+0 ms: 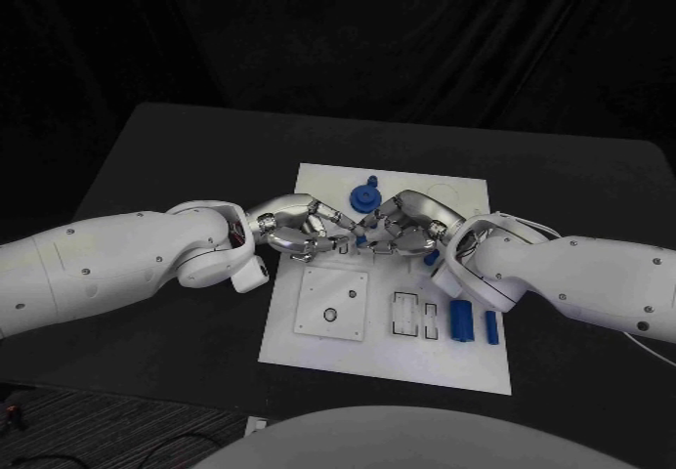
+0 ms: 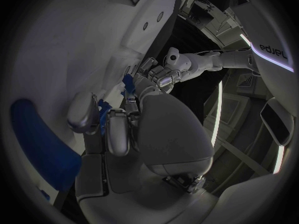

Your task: Assemble the parts on the task board

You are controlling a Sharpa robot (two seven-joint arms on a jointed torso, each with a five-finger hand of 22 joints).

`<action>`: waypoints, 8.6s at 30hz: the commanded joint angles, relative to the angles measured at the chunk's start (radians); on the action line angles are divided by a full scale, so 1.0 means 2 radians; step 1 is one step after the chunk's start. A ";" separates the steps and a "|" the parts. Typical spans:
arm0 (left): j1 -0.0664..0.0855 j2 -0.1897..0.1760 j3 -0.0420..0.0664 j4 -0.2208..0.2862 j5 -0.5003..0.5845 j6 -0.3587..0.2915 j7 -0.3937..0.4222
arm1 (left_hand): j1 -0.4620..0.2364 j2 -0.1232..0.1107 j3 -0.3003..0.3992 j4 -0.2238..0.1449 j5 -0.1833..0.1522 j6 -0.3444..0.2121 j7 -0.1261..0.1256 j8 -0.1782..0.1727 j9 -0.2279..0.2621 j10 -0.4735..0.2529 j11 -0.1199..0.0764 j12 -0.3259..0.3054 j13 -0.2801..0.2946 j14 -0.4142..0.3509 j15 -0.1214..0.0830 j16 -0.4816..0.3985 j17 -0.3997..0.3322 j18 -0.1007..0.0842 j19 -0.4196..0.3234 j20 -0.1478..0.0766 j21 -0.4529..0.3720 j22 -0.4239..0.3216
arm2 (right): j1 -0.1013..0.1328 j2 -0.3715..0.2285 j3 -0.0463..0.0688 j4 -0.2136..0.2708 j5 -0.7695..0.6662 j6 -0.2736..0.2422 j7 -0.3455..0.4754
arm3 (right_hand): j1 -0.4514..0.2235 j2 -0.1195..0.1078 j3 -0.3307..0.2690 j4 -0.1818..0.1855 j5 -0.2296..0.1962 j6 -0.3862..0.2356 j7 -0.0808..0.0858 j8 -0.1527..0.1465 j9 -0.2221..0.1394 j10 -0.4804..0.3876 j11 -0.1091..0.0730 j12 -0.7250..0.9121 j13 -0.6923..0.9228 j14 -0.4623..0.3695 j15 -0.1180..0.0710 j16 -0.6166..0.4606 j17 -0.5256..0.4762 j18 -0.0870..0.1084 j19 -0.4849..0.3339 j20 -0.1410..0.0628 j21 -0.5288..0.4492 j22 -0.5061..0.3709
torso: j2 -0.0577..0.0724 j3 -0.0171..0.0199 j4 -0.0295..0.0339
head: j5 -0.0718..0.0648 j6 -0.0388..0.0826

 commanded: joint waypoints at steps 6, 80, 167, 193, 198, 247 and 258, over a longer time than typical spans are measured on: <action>-0.001 0.002 0.000 0.000 0.003 0.005 0.009 | -0.001 0.002 0.003 -0.001 0.003 0.000 0.003 0.002 0.000 0.031 0.003 -0.002 0.119 0.054 0.003 0.001 0.132 0.004 -0.003 0.001 -0.002 0.000 | -0.001 0.001 0.000 0.000 -0.006 0.003 -0.007 | 0.005 0.001 -0.001 -0.002 0.003 0.001 0.006 0.002 -0.001 0.026 0.004 -0.001 0.101 0.028 0.004 -0.001 0.061 0.008 0.001 0.004 -0.001 0.074 | 0.000 0.0001 -0.0004 | 0.001 0.000; -0.001 -0.014 0.000 0.001 0.003 -0.001 0.019 | -0.002 0.002 0.010 -0.006 0.003 0.057 -0.018 0.011 0.005 0.029 -0.011 -0.003 0.118 0.054 -0.007 0.001 0.132 0.006 -0.006 -0.005 -0.005 0.001 | -0.001 -0.005 0.000 -0.004 -0.118 -0.001 -0.032 | -0.023 -0.039 -0.049 0.047 -0.091 -0.128 -0.005 -0.003 -0.057 0.020 -0.003 -0.010 0.090 0.029 0.001 0.001 0.061 0.009 0.004 0.003 -0.003 0.075 | 0.000 0.0002 -0.0005 | 0.002 0.000; 0.130 0.152 0.001 -0.050 0.003 0.048 -0.567 | -0.147 0.040 -0.199 0.021 -0.223 0.152 -0.047 0.157 0.223 0.052 -0.041 0.009 0.130 0.054 -0.044 0.001 0.132 -0.021 0.149 -0.044 0.036 0.089 | 0.095 -0.169 0.000 0.070 -0.248 -0.058 -0.111 | -0.087 0.090 -0.195 0.072 0.069 -0.029 0.012 0.042 -0.053 0.034 0.008 0.000 0.097 0.039 0.007 0.009 0.069 -0.004 0.041 0.007 0.065 0.091 | -0.031 0.0494 -0.0161 | 0.005 0.000; 0.097 0.152 0.001 -0.055 0.003 0.045 -0.572 | -0.168 0.049 -0.198 0.024 -0.232 0.196 -0.055 0.140 0.227 0.052 -0.047 0.009 0.130 0.054 -0.049 0.001 0.132 -0.020 0.150 -0.047 0.032 0.089 | 0.080 -0.173 0.000 0.071 -0.249 -0.076 -0.099 | -0.084 0.087 -0.195 0.071 0.081 -0.024 0.011 0.042 -0.052 0.034 0.009 0.000 0.097 0.039 0.007 0.006 0.065 -0.005 0.042 0.007 0.067 0.092 | -0.033 0.0477 -0.0143 | 0.004 0.000; 0.093 0.153 0.001 -0.057 0.003 0.043 -0.569 | -0.169 0.050 -0.197 0.023 -0.233 0.191 -0.053 0.134 0.228 0.052 -0.047 0.009 0.130 0.054 -0.049 0.001 0.132 -0.019 0.147 -0.047 0.029 0.087 | 0.078 -0.173 0.000 0.070 -0.249 -0.077 -0.098 | -0.084 0.087 -0.195 0.071 0.081 -0.024 0.011 0.042 -0.052 0.034 0.009 0.000 0.097 0.039 0.007 0.006 0.065 -0.005 0.042 0.007 0.067 0.092 | -0.033 0.0471 -0.0153 | 0.004 0.000; 0.081 0.158 0.001 -0.063 0.003 0.023 -0.550 | -0.209 0.040 -0.184 0.026 -0.246 0.204 -0.049 0.087 0.253 0.052 -0.043 0.009 0.130 0.054 -0.045 0.001 0.132 -0.017 0.144 -0.043 0.015 0.089 | 0.064 -0.173 0.000 0.063 -0.249 -0.081 -0.094 | -0.083 0.087 -0.195 0.073 0.085 -0.017 0.011 0.044 -0.050 0.035 0.012 0.000 0.098 0.039 0.008 0.006 0.065 -0.005 0.043 0.008 0.068 0.092 | -0.034 0.0479 -0.0147 | -0.008 0.000; 0.085 0.155 0.001 -0.053 0.003 0.031 -0.554 | -0.186 0.036 -0.180 0.009 -0.220 0.213 -0.055 0.089 0.269 0.052 -0.048 0.009 0.130 0.054 -0.050 0.001 0.132 -0.018 0.147 -0.048 0.014 0.091 | 0.064 -0.174 0.000 0.063 -0.249 -0.078 -0.097 | -0.085 0.090 -0.195 0.074 0.085 -0.015 0.011 0.044 -0.050 0.035 0.013 0.000 0.098 0.039 0.010 0.006 0.064 -0.005 0.042 0.008 0.068 0.092 | -0.033 0.0478 -0.0152 | -0.009 0.000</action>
